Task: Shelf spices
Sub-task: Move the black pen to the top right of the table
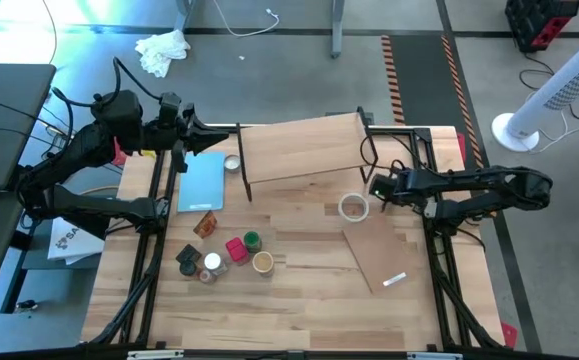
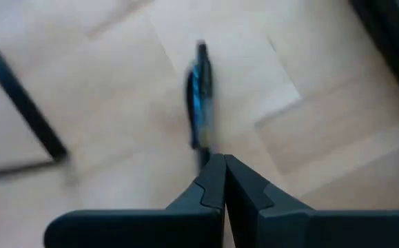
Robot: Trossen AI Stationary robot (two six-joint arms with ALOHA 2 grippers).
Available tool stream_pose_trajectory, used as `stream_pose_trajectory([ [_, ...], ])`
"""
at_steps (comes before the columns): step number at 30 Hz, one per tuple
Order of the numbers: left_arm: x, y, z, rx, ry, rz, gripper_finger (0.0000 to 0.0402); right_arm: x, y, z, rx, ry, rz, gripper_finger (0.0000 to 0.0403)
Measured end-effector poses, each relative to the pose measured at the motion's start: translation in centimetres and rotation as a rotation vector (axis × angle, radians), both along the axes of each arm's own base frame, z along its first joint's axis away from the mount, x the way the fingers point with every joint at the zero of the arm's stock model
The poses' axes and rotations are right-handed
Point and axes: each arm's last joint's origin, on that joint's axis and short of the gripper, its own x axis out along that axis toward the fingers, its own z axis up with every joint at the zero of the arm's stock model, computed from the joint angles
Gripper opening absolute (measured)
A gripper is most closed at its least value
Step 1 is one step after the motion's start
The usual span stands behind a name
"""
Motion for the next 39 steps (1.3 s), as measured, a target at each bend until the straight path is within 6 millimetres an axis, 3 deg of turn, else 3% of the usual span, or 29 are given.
stream_pose_trajectory([
  [6, 0.1, -0.4, 0.0, -0.016, -0.002, -0.023, 0.0, 0.2, -0.9, 1.1, -0.078, -0.101, -0.059, 0.0],
  [11, 0.2, -0.8, 0.0, -0.017, -0.002, -0.048, 0.0, -0.3, -1.0, 4.7, -0.191, -0.106, -0.021, 0.0],
  [14, 0.3, -1.0, 0.0, -0.016, -0.002, -0.059, 0.0, -0.3, -0.9, 7.1, -0.207, -0.133, 0.131, 0.0],
  [17, 0.3, -1.1, 0.0, -0.002, 0.0, -0.07, 0.0, 0.0, -0.5, 8.1, -0.108, -0.168, 0.346, 0.0],
  [21, 0.3, -1.3, 0.0, 0.007, 0.001, -0.079, 0.0, 0.1, 0.3, 7.0, 0.063, -0.201, 0.478, 0.0],
  [27, 0.3, -1.3, 0.0, 0.009, 0.004, -0.079, 0.0, -0.2, 1.7, 3.6, 0.237, -0.147, 0.551, 0.0],
  [32, 0.3, -1.3, 0.0, 0.009, 0.004, -0.08, 0.0, -0.2, 2.3, 1.2, 0.251, -0.145, 0.533, 0.0],
  [39, 0.3, -1.3, -0.1, 0.008, 0.005, -0.079, 0.0, 0.1, 2.2, 0.1, 0.226, -0.155, 0.509, 0.0],
])
